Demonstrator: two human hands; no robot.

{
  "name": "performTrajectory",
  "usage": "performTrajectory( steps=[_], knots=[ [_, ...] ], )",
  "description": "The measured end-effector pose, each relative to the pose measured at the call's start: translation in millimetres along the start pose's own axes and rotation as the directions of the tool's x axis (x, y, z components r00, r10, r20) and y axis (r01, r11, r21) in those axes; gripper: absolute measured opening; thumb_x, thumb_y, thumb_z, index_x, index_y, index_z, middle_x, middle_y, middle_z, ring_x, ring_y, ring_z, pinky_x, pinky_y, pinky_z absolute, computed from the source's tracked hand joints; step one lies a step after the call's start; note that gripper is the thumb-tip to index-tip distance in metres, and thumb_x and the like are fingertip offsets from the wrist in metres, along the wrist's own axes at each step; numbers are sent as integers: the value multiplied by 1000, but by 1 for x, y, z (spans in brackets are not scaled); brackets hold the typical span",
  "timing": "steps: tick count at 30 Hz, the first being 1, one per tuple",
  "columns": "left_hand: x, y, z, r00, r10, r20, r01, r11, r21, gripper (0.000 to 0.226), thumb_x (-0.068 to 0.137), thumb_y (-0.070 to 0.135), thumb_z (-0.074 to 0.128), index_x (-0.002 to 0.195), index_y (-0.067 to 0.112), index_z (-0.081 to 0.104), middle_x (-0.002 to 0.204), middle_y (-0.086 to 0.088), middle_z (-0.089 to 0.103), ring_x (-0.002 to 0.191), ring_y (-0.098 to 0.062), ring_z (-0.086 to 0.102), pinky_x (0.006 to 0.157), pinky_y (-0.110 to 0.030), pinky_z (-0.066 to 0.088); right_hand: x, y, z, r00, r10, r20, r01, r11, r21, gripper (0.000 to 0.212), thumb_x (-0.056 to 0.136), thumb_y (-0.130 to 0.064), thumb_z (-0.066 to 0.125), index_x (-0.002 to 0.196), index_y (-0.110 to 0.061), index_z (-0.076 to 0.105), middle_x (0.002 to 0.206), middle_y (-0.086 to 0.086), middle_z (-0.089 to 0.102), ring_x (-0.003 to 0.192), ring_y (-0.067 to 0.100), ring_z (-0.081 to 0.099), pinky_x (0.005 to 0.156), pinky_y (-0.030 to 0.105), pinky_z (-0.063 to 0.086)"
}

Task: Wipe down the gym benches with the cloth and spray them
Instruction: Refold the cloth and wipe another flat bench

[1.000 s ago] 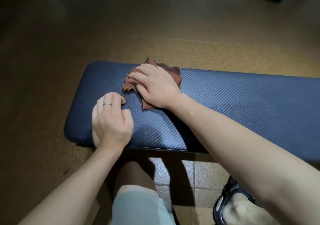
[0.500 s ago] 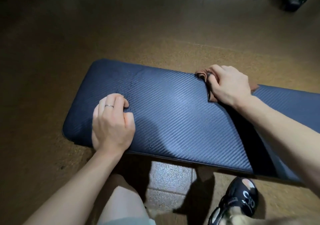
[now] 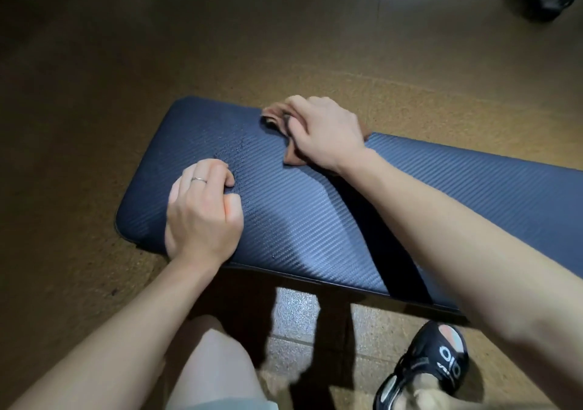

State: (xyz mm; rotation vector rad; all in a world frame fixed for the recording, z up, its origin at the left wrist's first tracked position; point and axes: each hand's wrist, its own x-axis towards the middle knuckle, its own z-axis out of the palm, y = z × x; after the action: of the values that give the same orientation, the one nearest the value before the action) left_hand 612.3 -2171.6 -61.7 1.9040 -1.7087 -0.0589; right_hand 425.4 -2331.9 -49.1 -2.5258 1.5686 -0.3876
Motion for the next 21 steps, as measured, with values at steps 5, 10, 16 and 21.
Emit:
performTrajectory(
  steps=[5,10,16,21],
  knots=[
    [-2,2,2,1000,-13,-1,13,1000,5,16,82,14,43,91,13,56,105,-3,63,100,-26,55,92,-40,42,-58,81,-29,985,168,-35,-169,984,-54,36,97,-44,36,126,-32,54,114,3,68,113,30,60,83,44,50],
    [-2,1,6,999,8,-45,-8,1000,4,15,85,12,43,89,12,57,100,-5,63,96,-25,57,90,-39,45,-34,47,-11,980,175,-98,-183,980,-74,31,99,-41,39,114,-22,58,108,11,66,109,34,59,81,43,47],
    [-1,-3,7,999,7,-50,-7,1000,-1,15,85,12,44,89,11,58,100,-5,64,96,-25,58,89,-40,45,44,-71,35,999,-9,-47,5,998,-65,33,98,-38,38,117,-21,59,115,13,65,111,35,58,87,44,45],
    [-1,1,-6,996,-83,15,84,993,-82,22,88,18,42,99,14,60,104,-3,65,99,-22,57,90,-39,44,22,-65,35,993,-114,-36,112,993,-39,41,95,-35,41,130,-27,60,122,7,61,120,30,54,92,45,43]
  ],
)
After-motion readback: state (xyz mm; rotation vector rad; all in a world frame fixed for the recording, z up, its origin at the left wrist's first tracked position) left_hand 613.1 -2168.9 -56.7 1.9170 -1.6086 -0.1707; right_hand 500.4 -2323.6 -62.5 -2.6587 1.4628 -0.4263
